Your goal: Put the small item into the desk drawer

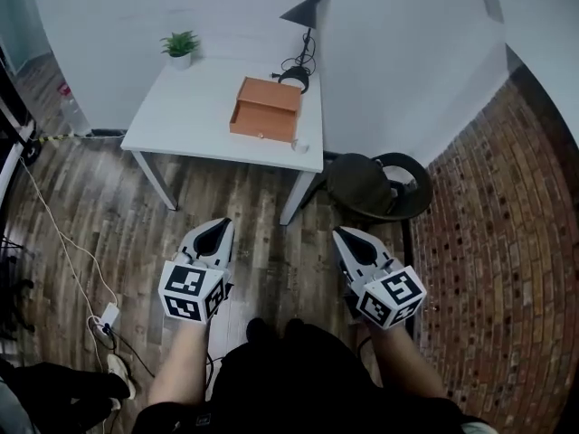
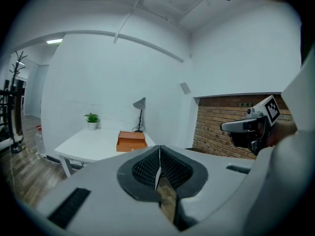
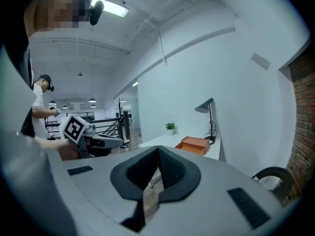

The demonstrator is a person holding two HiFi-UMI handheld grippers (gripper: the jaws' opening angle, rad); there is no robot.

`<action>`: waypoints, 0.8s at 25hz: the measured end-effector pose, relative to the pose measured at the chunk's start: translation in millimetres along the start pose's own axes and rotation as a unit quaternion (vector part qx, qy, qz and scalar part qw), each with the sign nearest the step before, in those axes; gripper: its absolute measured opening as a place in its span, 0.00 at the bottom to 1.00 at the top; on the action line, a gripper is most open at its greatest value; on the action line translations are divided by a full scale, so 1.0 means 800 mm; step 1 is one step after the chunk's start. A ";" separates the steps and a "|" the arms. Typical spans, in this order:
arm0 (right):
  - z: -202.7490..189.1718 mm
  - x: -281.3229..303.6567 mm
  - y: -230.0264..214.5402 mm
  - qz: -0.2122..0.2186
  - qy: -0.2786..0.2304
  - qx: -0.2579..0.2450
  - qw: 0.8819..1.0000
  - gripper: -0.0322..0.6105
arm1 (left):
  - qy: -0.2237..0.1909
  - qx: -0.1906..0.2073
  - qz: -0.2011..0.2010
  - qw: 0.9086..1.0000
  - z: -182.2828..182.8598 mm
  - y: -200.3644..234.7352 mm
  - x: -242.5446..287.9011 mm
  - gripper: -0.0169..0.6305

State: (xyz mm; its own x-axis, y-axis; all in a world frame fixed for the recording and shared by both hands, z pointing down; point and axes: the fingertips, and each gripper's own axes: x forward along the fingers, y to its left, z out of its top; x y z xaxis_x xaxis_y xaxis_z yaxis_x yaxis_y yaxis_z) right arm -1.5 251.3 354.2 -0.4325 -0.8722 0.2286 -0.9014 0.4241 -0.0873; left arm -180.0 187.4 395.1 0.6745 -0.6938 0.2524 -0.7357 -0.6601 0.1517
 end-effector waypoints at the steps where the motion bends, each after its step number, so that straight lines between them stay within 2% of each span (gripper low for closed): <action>1: 0.000 0.006 0.000 0.005 0.000 -0.001 1.000 0.05 | 0.000 -0.003 0.001 1.000 -0.002 0.001 0.001 0.05; 6: -0.002 0.038 -0.015 0.024 -0.008 0.013 1.000 0.05 | 0.005 -0.012 0.002 1.000 -0.006 0.010 0.024 0.05; 10: 0.005 0.061 -0.047 0.034 -0.019 0.023 0.999 0.05 | 0.011 -0.004 0.007 1.000 0.004 0.013 0.056 0.05; 15: 0.016 0.104 -0.111 0.061 -0.031 0.036 0.997 0.05 | 0.021 -0.001 0.030 0.999 0.015 0.017 0.122 0.05; 20: 0.026 0.143 -0.202 0.091 -0.038 0.031 0.995 0.05 | 0.026 -0.039 0.051 0.998 0.027 0.016 0.213 0.05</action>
State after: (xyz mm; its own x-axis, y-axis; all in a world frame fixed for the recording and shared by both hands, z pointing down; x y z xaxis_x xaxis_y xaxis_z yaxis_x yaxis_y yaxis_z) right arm 94.4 78.2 374.2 -0.5874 -0.7987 0.1307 -0.8062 0.5634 -0.1804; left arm -73.6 54.7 419.8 0.5929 -0.7389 0.3202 -0.8045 -0.5608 0.1957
